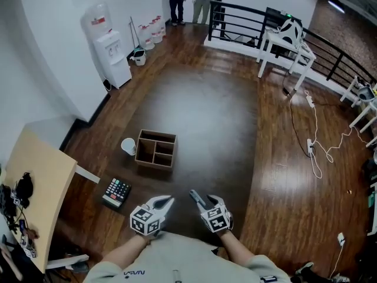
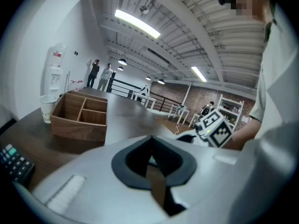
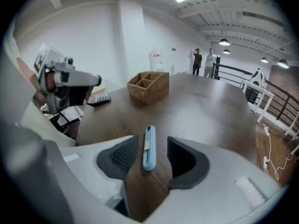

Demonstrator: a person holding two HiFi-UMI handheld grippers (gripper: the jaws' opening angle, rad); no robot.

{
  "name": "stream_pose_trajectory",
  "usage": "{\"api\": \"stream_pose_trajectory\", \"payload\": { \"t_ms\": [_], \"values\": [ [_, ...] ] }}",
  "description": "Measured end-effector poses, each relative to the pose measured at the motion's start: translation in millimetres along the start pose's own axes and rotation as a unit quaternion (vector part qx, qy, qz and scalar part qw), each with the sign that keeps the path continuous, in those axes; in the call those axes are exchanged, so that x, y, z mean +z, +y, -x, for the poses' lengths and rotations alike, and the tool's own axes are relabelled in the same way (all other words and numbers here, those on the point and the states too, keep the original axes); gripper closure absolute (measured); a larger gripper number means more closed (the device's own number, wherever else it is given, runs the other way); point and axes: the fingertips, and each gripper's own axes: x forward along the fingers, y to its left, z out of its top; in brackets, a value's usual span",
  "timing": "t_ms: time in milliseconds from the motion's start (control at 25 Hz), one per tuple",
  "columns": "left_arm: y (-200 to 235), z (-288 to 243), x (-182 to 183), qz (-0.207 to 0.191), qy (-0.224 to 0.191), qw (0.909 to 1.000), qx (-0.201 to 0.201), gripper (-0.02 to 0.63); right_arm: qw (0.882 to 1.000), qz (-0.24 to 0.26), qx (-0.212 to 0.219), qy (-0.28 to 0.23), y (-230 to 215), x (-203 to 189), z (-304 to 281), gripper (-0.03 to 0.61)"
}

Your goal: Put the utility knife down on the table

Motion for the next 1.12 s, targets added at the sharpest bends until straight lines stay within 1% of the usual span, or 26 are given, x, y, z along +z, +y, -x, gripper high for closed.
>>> {"api": "stream_pose_trajectory", "payload": {
  "t_ms": [120, 240, 320, 400, 480, 600, 680, 800, 960, 1120],
  "values": [
    [-6, 16, 25, -0.011, -0.042, 0.9991, 0.004, 0.612, 0.996, 0.01, -0.024, -0.081, 7, 39, 45, 0.388],
    [-18, 32, 46, -0.033, -0.075, 0.9966, 0.004, 0.612, 0.99, 0.008, -0.035, -0.139, 22, 63, 74, 0.392],
    [-31, 42, 48, -0.045, -0.088, 0.9951, -0.001, 0.612, 0.986, 0.0, -0.041, -0.163, 35, 70, 88, 0.435],
    [-47, 53, 38, -0.053, -0.093, 0.9942, -0.008, 0.612, 0.983, -0.006, -0.049, -0.176, 48, 64, 97, 0.486],
    [-61, 63, 24, -0.059, -0.092, 0.9939, -0.013, 0.612, 0.983, -0.012, -0.055, -0.177, 62, 52, 103, 0.526],
    [-77, 78, 0, -0.054, -0.087, 0.9946, -0.017, 0.612, 0.983, -0.016, -0.06, -0.175, 84, 31, 113, 0.577],
    [-86, 93, -12, -0.053, -0.087, 0.9946, -0.018, 0.612, 0.983, -0.013, -0.064, -0.173, 99, 19, 121, 0.577],
    [-99, 125, -24, -0.058, -0.098, 0.9934, -0.015, 0.612, 0.982, -0.008, -0.07, -0.177, 126, 8, 136, 0.577],
    [-114, 179, -41, -0.059, -0.114, 0.9917, -0.008, 0.612, 0.978, 0.0, -0.079, -0.194, 172, -1, 161, 0.577],
    [-143, 232, -59, -0.06, -0.129, 0.9897, -0.016, 0.612, 0.972, 0.0, -0.097, -0.216, 215, -10, 198, 0.577]
  ]
}}
